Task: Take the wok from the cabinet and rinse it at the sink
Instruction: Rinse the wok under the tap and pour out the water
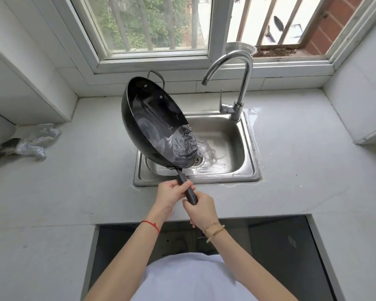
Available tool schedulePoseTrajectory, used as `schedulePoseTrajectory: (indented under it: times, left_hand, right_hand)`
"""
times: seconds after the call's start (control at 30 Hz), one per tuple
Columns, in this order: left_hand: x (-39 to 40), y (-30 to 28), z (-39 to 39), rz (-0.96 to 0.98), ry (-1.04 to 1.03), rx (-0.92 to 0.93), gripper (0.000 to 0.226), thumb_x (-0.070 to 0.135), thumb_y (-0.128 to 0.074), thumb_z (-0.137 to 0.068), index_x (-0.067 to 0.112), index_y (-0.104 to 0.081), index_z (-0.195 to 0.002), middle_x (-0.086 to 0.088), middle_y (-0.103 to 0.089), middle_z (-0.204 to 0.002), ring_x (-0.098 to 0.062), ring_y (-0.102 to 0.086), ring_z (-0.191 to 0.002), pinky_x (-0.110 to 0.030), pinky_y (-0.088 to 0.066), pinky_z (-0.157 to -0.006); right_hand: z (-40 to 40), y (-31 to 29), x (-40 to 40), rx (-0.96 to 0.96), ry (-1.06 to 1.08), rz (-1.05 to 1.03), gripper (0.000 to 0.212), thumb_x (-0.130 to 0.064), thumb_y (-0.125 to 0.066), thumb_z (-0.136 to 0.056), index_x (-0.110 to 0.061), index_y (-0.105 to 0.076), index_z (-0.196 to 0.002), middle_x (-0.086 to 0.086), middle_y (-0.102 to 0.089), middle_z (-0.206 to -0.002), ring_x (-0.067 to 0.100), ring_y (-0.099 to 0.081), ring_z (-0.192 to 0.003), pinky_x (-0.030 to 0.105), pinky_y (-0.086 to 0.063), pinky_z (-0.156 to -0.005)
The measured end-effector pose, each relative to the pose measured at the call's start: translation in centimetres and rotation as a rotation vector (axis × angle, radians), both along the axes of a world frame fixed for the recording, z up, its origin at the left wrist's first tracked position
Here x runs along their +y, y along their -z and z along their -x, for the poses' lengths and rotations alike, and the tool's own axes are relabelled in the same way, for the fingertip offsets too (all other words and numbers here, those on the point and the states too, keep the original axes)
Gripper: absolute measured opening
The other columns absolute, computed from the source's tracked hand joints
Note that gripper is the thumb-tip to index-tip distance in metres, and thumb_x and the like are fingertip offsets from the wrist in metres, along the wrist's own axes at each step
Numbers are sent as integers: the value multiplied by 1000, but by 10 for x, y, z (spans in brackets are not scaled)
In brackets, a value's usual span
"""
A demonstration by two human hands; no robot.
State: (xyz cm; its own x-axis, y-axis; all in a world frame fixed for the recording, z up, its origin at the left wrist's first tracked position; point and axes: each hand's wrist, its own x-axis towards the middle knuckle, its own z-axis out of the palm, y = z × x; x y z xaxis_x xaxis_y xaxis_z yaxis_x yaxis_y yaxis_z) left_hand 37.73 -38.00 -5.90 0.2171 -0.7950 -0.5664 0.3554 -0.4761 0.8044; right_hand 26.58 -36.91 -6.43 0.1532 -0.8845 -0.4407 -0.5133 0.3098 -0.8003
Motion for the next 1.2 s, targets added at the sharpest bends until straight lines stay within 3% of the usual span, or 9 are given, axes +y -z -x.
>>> schedulePoseTrajectory:
  times: [0.07,0.13,0.27,0.4,0.47,0.57,0.73,0.93,1.2]
  left_hand:
    - [0,2,-1,-3,18,-42,16,6,-73,-84,-7,-72,-93,-18,-75,-88,-28,-73,-88,-32,-60,-80]
    - [0,2,-4,-1,35,-85,16,8,-75,-83,-5,-72,-92,-19,-76,-89,-29,-73,-90,-35,-59,-82]
    - [1,-2,-9,20,66,-138,11,8,-76,-81,1,-72,-89,-18,-76,-88,-27,-74,-85,-34,-60,-79]
    - [4,-3,-9,43,106,-242,10,13,-79,-79,7,-73,-85,-11,-77,-81,-22,-75,-80,-31,-60,-77]
    - [6,-5,-8,58,107,-258,11,15,-79,-79,10,-73,-87,-8,-78,-82,-19,-76,-82,-28,-59,-77]
    - [6,-11,-7,72,71,-209,13,16,-79,-79,12,-74,-90,-7,-78,-86,-18,-75,-86,-27,-58,-81]
    - [7,-20,-10,86,-1,8,32,16,-77,-81,-4,-69,-105,-16,-75,-90,-25,-72,-92,-38,-54,-92]
    - [11,-41,-13,148,59,-1,26,21,-70,-88,-4,-69,-93,-15,-71,-85,-23,-68,-83,-34,-54,-86]
    - [10,-59,-14,206,95,36,25,20,-68,-88,-1,-68,-104,-12,-70,-89,-24,-67,-88,-35,-53,-87]
  right_hand:
    - [-7,2,2,215,-30,99,16,-26,-62,-90,-14,-65,-100,7,-70,-81,24,-69,-73,37,-61,-73]
    - [-12,1,3,247,-7,140,18,-26,-62,-90,-20,-65,-106,5,-72,-87,24,-69,-81,36,-59,-76]
    - [-15,-4,2,39,4,82,7,-17,-61,-90,-16,-65,-85,2,-63,-71,15,-59,-64,24,-54,-62]
    - [-10,-4,4,-64,27,-10,20,-12,-60,-87,-15,-55,-68,7,-52,-57,22,-52,-45,35,-50,-47]
    - [-8,-7,4,-113,43,-47,18,-10,-59,-87,-12,-53,-70,11,-51,-54,22,-49,-35,30,-45,-38]
    - [-5,-13,2,-205,49,-93,16,-9,-59,-87,-9,-52,-73,12,-48,-51,22,-46,-33,27,-42,-38]
    - [-7,-28,2,-377,44,-150,19,-7,-58,-90,-5,-49,-74,8,-46,-50,19,-43,-32,25,-41,-37]
    - [-14,-49,8,-533,46,-220,23,-5,-57,-92,-6,-49,-70,4,-47,-47,16,-44,-33,23,-40,-37]
    - [-14,-70,4,-578,65,-213,19,-8,-57,-93,-4,-52,-75,4,-48,-48,14,-46,-35,22,-43,-37]
